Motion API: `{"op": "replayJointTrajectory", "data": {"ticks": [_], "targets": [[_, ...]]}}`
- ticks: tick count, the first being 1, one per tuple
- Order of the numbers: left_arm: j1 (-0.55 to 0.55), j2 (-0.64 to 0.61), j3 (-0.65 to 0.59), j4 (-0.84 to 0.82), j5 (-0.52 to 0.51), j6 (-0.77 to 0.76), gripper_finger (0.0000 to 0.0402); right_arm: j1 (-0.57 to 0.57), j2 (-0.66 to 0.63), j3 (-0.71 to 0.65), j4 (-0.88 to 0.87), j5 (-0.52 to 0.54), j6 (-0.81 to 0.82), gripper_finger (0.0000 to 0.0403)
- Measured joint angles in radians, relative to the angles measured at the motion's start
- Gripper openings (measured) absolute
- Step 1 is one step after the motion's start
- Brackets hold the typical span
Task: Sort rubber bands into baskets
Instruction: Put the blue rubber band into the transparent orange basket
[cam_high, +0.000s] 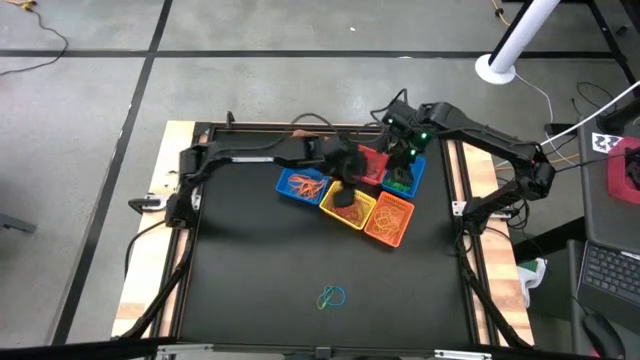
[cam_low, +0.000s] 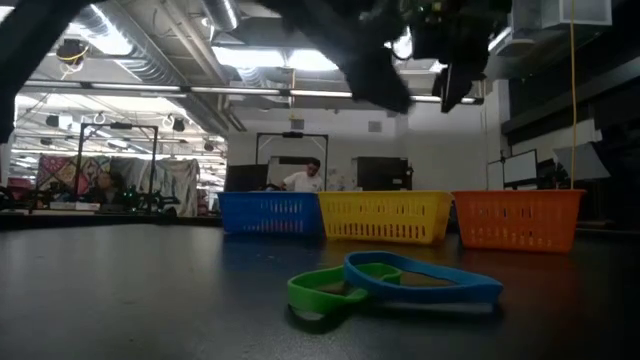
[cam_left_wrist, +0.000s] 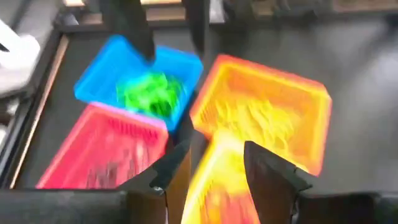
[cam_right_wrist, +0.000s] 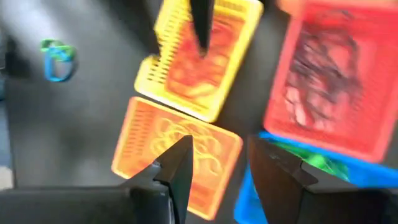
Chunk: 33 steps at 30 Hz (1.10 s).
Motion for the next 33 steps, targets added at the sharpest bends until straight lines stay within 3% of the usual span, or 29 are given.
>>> {"op": "replayJointTrajectory", "data": {"ticks": [7, 12, 17, 25, 33], "targets": [[-0.033, -0.162, 0.0, -0.469, 0.002, 0.073, 0.0134, 0.194, 0.0, -0.033, 0.126, -0.032, 0.07, 0.0154], [-0.07, -0.218, 0.0, -0.695, 0.004, 0.043, 0.0134, 0.372, 0.0, -0.086, 0.243, -0.032, 0.149, 0.0154], [-0.112, -0.227, 0.0, -0.79, 0.003, 0.024, 0.0135, 0.558, 0.0, -0.175, 0.416, 0.008, 0.24, 0.0154], [-0.177, -0.228, -0.001, -0.799, 0.002, 0.053, 0.0135, 0.792, 0.0, -0.381, 0.853, 0.269, 0.341, 0.0154], [-0.221, -0.228, -0.001, -0.799, 0.002, 0.029, 0.0135, 0.892, 0.003, -0.535, 1.134, 0.294, 0.407, 0.0154]]}}
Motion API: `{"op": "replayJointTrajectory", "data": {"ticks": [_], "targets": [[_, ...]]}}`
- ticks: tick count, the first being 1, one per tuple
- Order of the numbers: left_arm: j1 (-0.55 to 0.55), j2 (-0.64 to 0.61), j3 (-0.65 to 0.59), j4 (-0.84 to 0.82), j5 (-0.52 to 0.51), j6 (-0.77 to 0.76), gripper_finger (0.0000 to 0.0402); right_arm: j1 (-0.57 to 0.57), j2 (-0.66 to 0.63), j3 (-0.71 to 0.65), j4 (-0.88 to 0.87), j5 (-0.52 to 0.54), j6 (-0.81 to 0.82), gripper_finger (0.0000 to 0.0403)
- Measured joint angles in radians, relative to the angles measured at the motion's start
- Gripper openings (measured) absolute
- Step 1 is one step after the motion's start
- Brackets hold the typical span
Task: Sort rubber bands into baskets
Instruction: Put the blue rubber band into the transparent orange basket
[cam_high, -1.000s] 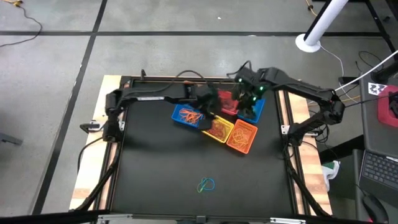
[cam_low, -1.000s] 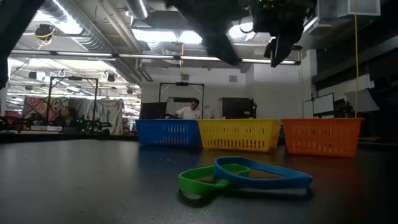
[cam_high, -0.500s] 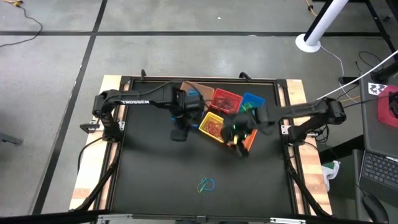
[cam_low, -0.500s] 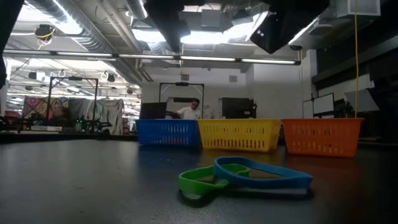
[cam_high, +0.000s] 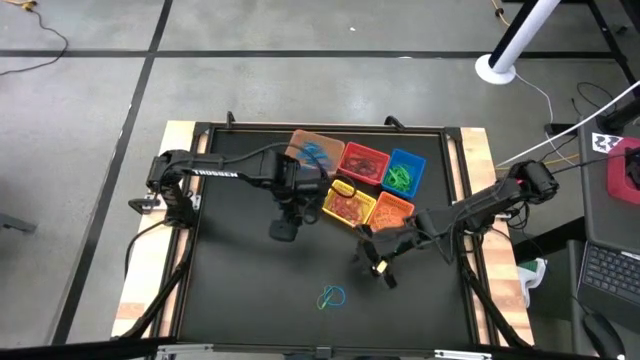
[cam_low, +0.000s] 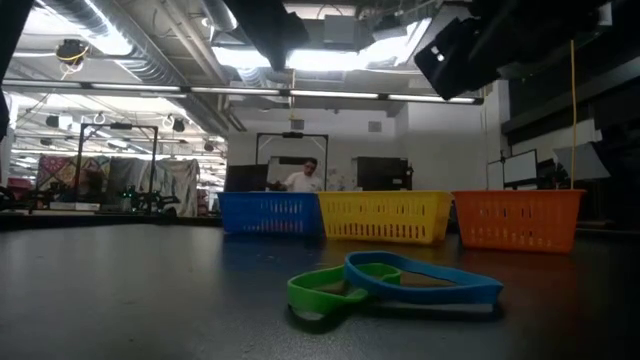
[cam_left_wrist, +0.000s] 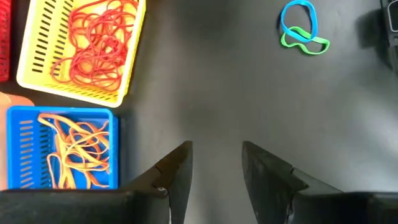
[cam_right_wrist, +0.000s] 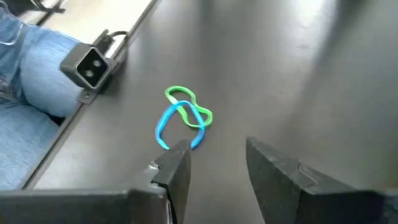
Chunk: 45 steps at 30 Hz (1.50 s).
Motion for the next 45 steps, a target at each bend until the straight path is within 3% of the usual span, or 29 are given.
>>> {"op": "replayJointTrajectory", "data": {"ticks": [10, 24, 32, 37, 45], "targets": [[-0.04, 0.0, 0.0, 0.003, 0.0, -0.051, 0.0135, 0.06, 0.206, -0.03, 0.253, 0.05, 0.004, 0.0154], [-0.063, 0.0, 0.0, 0.032, -0.002, -0.051, 0.0135, 0.059, 0.452, 0.079, 0.298, 0.023, -0.023, 0.0154], [-0.063, 0.0, 0.0, 0.034, -0.003, -0.05, 0.0135, 0.058, 0.457, 0.081, 0.291, 0.023, -0.022, 0.0151], [-0.063, 0.0, 0.0, 0.034, -0.003, -0.051, 0.0135, 0.039, 0.458, 0.081, 0.291, -0.001, -0.017, 0.0114], [-0.069, 0.0, 0.0, 0.028, -0.003, -0.059, 0.0135, 0.017, 0.459, 0.081, 0.296, -0.022, -0.015, 0.0017]]}}
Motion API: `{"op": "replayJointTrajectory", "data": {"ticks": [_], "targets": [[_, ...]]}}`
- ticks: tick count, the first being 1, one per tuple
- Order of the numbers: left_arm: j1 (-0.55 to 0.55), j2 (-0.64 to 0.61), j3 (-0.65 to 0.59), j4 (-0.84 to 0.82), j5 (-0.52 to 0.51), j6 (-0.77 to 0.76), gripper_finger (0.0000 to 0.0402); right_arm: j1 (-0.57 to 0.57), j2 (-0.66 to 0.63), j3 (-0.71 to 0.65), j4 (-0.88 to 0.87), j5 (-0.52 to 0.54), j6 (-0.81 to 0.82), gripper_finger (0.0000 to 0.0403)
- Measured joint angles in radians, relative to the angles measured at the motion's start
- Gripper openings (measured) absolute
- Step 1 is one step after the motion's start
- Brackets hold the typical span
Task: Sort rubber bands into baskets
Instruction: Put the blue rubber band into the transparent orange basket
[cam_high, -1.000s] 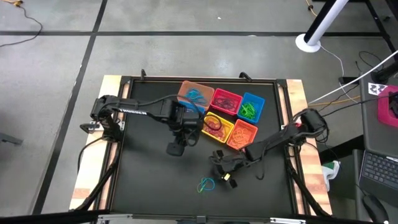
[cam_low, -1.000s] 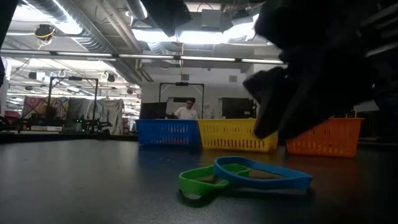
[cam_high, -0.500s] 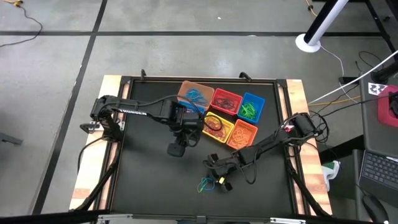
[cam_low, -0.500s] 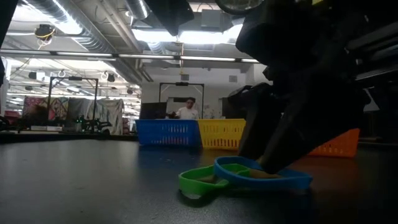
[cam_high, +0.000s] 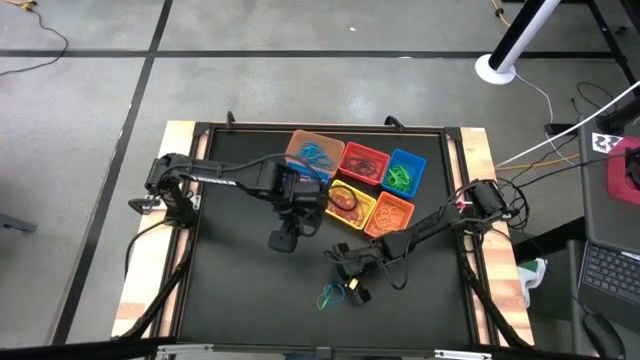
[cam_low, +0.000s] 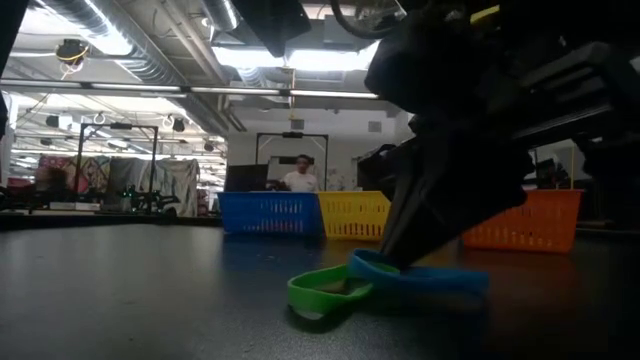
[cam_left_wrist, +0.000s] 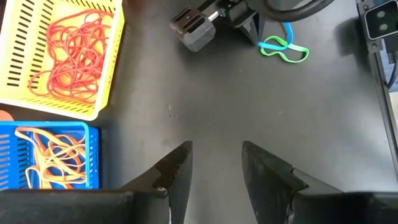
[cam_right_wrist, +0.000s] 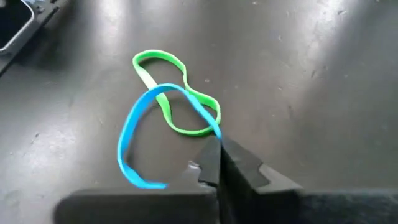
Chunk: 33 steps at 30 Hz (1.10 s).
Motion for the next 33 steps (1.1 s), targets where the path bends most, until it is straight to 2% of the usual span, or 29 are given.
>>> {"op": "replayJointTrajectory", "data": {"ticks": [2, 13, 18, 25, 33], "targets": [[-0.004, 0.0, 0.0, 0.0, 0.0, -0.001, 0.0135, -0.002, 0.0, 0.0, 0.006, 0.0, 0.0, 0.0005], [-0.017, -0.002, 0.0, -0.006, 0.0, 0.002, 0.0135, -0.031, -0.054, 0.0, -0.005, -0.035, -0.005, 0.0005], [-0.017, -0.033, 0.0, -0.087, -0.002, 0.026, 0.0128, -0.076, -0.106, 0.0, -0.056, -0.035, -0.041, 0.0002], [-0.017, -0.072, 0.0, -0.257, -0.004, -0.02, 0.0112, -0.197, -0.192, 0.007, -0.073, -0.035, -0.119, 0.0002], [-0.017, -0.089, 0.0, -0.281, -0.004, -0.108, 0.0103, -0.407, -0.219, 0.118, -0.075, -0.015, -0.303, 0.0001]]}}
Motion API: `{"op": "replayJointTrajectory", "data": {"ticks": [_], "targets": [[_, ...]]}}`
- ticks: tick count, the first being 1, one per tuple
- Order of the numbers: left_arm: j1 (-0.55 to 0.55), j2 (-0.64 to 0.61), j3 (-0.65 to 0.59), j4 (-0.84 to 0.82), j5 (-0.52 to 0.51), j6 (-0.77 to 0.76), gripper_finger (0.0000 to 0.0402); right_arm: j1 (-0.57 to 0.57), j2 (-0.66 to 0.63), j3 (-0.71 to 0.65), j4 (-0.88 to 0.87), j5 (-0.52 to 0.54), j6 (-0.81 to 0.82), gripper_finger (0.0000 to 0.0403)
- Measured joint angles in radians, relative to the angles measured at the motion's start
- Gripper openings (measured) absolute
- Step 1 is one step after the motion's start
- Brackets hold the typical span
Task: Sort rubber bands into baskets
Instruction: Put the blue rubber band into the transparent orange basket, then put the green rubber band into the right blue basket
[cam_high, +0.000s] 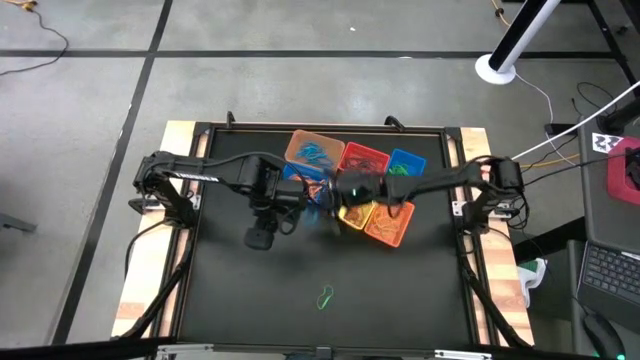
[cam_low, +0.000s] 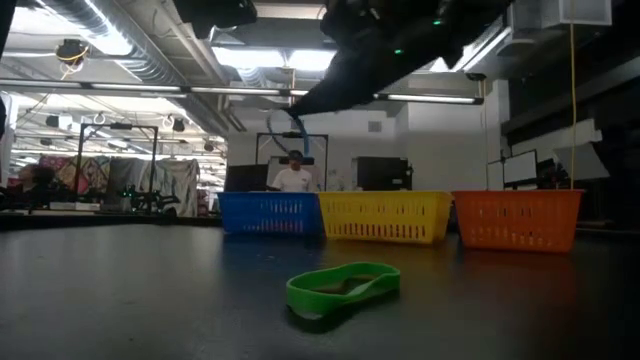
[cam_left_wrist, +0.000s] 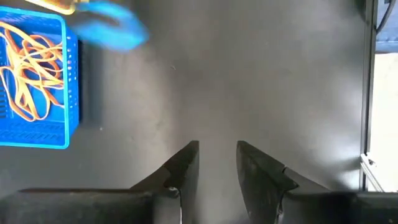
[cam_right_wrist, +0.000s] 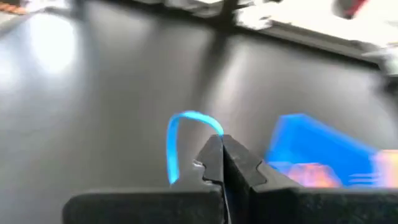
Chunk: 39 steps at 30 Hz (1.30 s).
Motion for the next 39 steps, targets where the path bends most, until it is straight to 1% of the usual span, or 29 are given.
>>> {"op": "replayJointTrajectory", "data": {"ticks": [2, 5, 8, 12, 15, 19, 22, 25, 30, 34, 36, 39], "targets": [[0.0, 0.0, 0.0, 0.007, 0.0, 0.0, 0.0103, -0.061, 0.0, 0.033, -0.001, 0.025, -0.033, 0.0001], [0.0, 0.0, 0.0, 0.034, 0.0, 0.0, 0.0103, -0.153, 0.0, 0.075, -0.001, 0.09, -0.064, 0.0001], [0.0, 0.0, 0.0, 0.059, 0.0, 0.01, 0.0103, -0.243, 0.0, 0.1, 0.001, 0.14, -0.072, 0.0001], [0.0, 0.0, 0.0, 0.115, 0.0, 0.016, 0.0103, -0.347, 0.0, 0.102, -0.009, 0.135, -0.072, 0.0001], [0.0, 0.0, 0.0, 0.171, 0.0, 0.017, 0.0103, -0.399, 0.011, 0.103, -0.026, 0.106, -0.072, 0.0001], [0.0, 0.0, 0.0, 0.218, 0.0, 0.057, 0.0103, -0.438, 0.037, 0.103, -0.068, 0.061, -0.071, 0.0001], [0.0, 0.0, 0.0, 0.25, 0.0, 0.085, 0.0103, -0.443, 0.053, 0.103, -0.081, 0.056, -0.071, 0.0003], [0.0, 0.0, 0.0, 0.28, 0.0, 0.108, 0.0103, -0.448, 0.067, 0.102, -0.086, 0.061, -0.071, 0.0025], [0.0, 0.009, -0.007, 0.355, 0.0, 0.122, 0.0103, -0.447, 0.067, 0.102, -0.091, 0.088, -0.07, 0.0096], [0.0, 0.016, -0.059, 0.465, 0.0, 0.13, 0.0103, -0.447, 0.067, 0.102, -0.108, 0.126, -0.065, 0.0144], [0.0, 0.016, -0.1, 0.547, 0.0, 0.129, 0.0103, -0.447, 0.058, 0.102, -0.166, 0.13, -0.064, 0.0158], [0.0, 0.017, -0.15, 0.616, 0.0, 0.129, 0.0103, -0.447, 0.021, 0.127, -0.325, 0.123, -0.056, 0.0166]]}}
